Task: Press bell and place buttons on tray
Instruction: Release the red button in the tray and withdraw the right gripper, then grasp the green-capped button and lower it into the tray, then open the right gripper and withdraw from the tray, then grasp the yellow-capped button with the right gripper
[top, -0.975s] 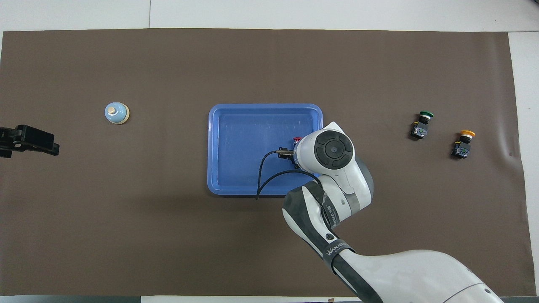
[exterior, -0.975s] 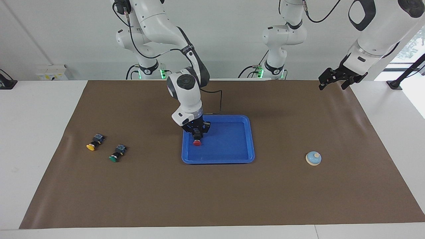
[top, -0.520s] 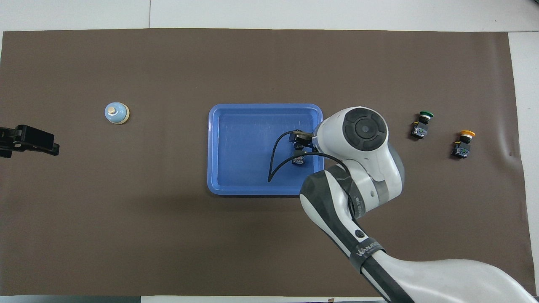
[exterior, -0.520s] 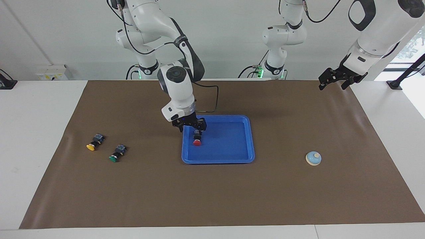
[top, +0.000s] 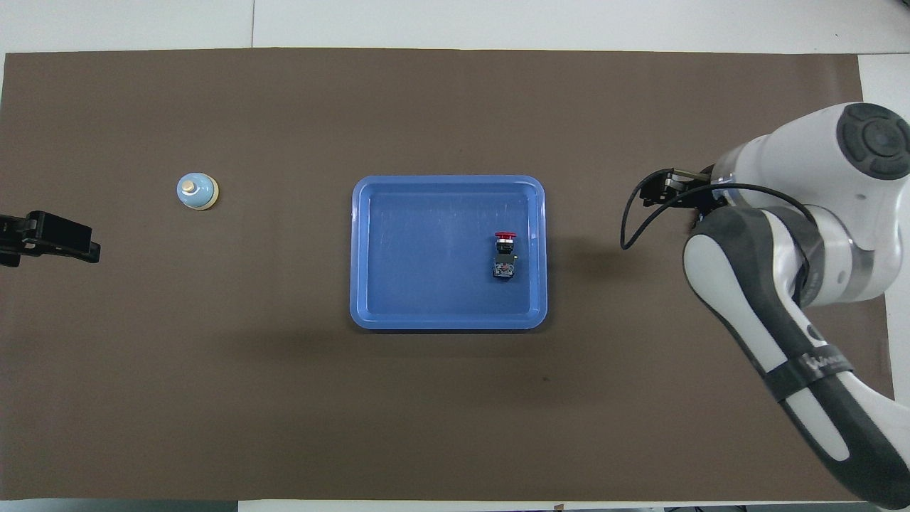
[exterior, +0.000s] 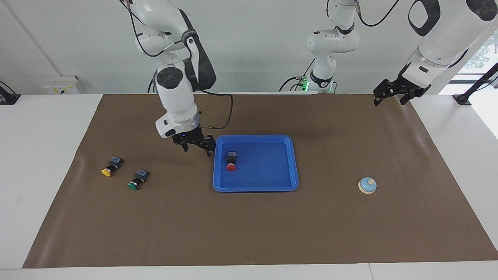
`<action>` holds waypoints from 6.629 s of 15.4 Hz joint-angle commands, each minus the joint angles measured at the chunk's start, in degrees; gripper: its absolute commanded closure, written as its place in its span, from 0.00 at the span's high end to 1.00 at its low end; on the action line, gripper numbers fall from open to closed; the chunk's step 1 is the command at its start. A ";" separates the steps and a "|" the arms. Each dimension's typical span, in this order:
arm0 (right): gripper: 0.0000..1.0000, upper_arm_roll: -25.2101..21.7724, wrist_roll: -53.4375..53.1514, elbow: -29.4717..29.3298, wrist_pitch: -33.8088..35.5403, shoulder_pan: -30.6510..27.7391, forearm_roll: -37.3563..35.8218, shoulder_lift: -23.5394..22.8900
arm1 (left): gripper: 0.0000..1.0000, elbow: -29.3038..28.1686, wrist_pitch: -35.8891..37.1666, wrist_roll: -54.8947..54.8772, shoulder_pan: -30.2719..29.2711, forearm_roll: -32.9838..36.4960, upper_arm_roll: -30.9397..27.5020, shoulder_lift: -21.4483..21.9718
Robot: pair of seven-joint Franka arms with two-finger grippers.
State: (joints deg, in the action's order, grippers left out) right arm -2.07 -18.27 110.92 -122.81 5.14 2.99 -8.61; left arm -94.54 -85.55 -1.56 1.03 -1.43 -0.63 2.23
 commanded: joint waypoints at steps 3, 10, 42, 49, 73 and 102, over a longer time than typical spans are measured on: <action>1.00 0.75 1.31 3.59 -5.66 -5.65 -5.88 -1.49 | 1.00 -0.91 -0.14 0.59 -0.06 0.37 0.01 1.03; 1.00 0.75 0.51 3.34 -15.34 -8.47 -6.15 -10.28 | 1.00 -0.91 -0.14 0.59 -0.06 0.37 0.10 1.03; 0.00 9.54 -23.81 -19.16 10.40 12.86 -2.02 -11.87 | 1.00 -0.99 -0.14 0.50 -0.06 0.37 0.01 1.03; 0.00 9.45 -32.44 -21.80 5.41 22.19 -2.72 -16.79 | 1.00 -0.91 -0.14 0.59 -0.06 0.37 0.01 1.03; 1.00 9.01 -35.70 -14.15 0.64 21.59 -3.25 -14.17 | 1.00 -0.91 -0.14 0.59 -0.15 0.37 0.01 1.03; 1.00 8.57 6.49 9.66 -13.57 -27.20 -7.91 -3.43 | 1.00 -0.91 -0.14 0.50 -0.06 0.37 0.01 1.03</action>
State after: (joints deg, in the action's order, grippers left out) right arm 5.89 -12.52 118.33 -132.88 -20.34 -3.87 -12.07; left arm -94.54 -85.55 -1.55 1.03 -1.43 -0.63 2.23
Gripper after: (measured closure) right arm 0.000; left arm 0.000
